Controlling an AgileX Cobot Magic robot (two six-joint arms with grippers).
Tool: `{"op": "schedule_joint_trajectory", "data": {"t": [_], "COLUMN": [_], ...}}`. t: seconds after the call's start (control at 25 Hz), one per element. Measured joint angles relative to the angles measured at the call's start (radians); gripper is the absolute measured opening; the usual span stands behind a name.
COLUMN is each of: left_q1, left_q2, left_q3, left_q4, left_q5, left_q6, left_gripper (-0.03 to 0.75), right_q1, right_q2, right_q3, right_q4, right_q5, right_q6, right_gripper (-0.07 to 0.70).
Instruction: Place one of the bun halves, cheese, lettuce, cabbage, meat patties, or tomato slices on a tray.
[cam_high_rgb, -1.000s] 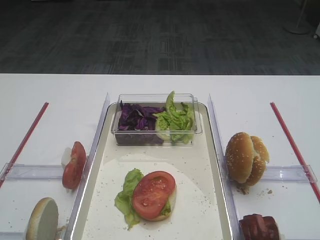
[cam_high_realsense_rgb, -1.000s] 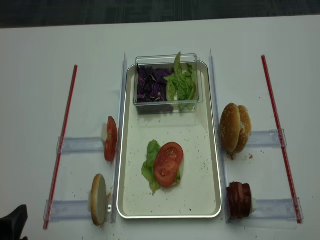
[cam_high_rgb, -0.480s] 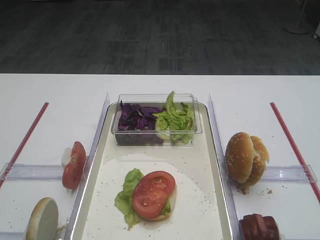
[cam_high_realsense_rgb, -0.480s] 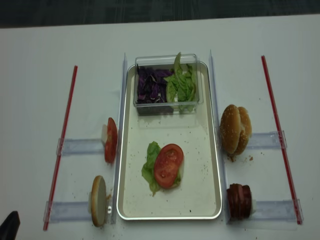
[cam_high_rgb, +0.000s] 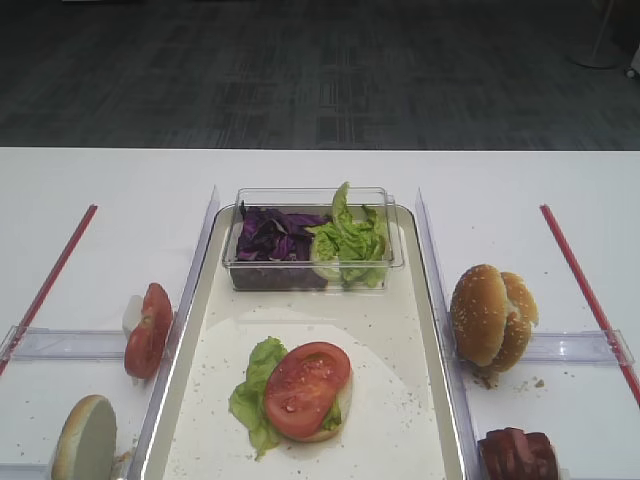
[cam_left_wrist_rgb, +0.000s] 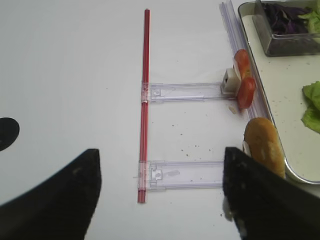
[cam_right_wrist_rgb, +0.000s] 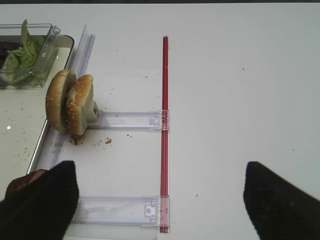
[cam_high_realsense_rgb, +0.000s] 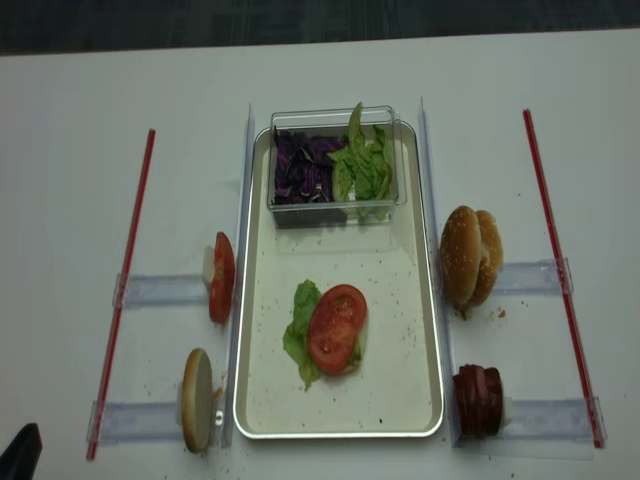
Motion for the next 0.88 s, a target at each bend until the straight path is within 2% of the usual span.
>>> {"op": "schedule_joint_trajectory", "data": {"t": [0.88], "left_q1": [0.000], "left_q2": [0.000], "left_q3": [0.000], "left_q4": [0.000], "left_q5": [0.000], "left_q6": [0.002], "left_gripper": [0.472], "right_q1": [0.000], "right_q2": [0.000], "right_q3": [0.000], "right_q4": [0.000], "right_q5": [0.000], "right_q6": [0.000], "right_gripper": [0.679]}}
